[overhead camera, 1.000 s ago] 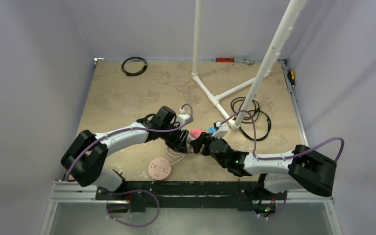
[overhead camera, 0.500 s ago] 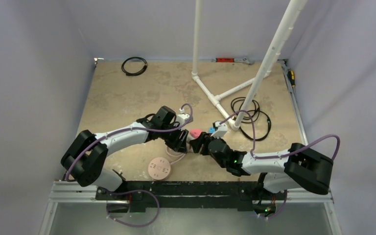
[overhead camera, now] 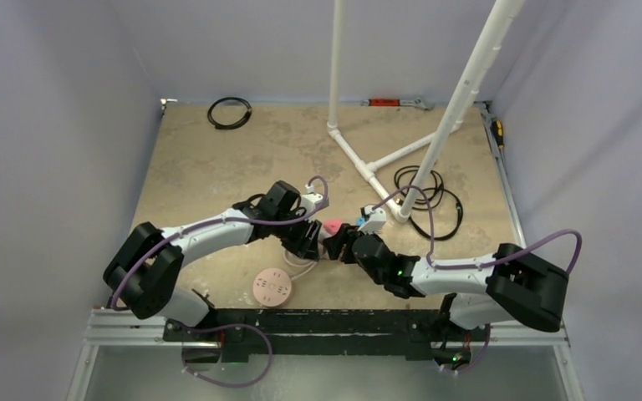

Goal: Pull the plug off the socket
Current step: Remove the plug from the socket.

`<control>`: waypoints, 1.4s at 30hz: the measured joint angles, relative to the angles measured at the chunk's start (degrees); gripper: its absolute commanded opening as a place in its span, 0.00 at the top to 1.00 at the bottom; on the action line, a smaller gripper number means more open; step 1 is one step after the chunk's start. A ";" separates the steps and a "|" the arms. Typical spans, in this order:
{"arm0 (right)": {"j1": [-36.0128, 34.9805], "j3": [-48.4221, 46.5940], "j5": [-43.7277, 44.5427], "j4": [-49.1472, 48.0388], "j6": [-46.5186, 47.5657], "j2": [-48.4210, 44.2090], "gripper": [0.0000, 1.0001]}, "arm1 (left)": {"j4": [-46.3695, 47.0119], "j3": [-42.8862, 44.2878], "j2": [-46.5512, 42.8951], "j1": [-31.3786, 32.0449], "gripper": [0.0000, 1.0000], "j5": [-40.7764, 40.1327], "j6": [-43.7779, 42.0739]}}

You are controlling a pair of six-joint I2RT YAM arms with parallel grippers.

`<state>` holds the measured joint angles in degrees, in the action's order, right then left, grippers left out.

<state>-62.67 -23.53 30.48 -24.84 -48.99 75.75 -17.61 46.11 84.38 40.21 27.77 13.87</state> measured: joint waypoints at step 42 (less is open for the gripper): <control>1.97 -2.71 -1.16 3.08 2.97 -1.86 1.00 | -0.85 0.20 -5.25 2.69 1.00 -9.68 -2.86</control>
<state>-60.71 -26.24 29.32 -21.76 -46.02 73.89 -18.46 46.30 79.13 42.89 18.09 11.00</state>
